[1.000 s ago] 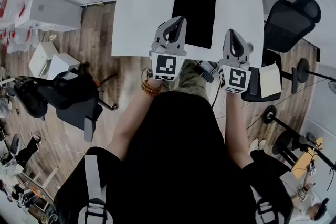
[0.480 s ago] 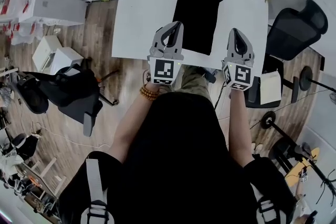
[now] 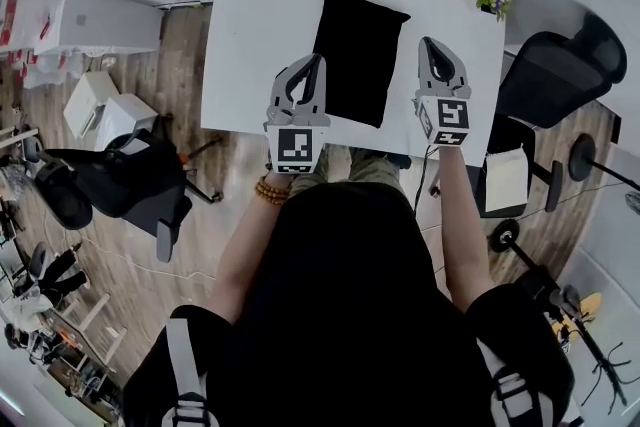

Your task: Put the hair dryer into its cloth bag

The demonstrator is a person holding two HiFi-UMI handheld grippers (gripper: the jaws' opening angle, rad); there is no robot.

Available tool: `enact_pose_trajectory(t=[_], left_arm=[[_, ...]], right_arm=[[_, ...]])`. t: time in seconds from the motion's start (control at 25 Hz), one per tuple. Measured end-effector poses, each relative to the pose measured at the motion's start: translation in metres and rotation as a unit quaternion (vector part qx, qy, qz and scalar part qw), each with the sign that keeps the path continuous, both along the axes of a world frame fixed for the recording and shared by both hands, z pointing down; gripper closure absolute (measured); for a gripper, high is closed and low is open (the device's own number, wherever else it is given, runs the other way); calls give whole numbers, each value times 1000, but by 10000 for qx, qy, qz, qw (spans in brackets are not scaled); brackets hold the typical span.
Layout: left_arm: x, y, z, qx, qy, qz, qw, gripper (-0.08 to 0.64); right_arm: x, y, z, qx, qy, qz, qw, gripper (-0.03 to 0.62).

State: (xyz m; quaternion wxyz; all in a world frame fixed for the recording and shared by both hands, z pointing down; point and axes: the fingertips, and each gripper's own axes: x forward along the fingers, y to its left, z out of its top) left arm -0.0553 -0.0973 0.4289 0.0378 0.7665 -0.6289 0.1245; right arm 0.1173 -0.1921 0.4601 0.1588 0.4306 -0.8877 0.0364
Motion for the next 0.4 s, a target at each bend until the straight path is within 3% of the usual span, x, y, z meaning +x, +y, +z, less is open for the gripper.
enact_pose_trajectory(t=[0.24,0.4], left_arm=[[-8,-14,8,-78,-109,-395,9991,533],[-20,-5,21,-458,-194,-705,9963,533]], right_arm=[[-5,-55,63,-654,245,-482,9964,563],[4,-85,106,-1242,268,-460,9908,563]])
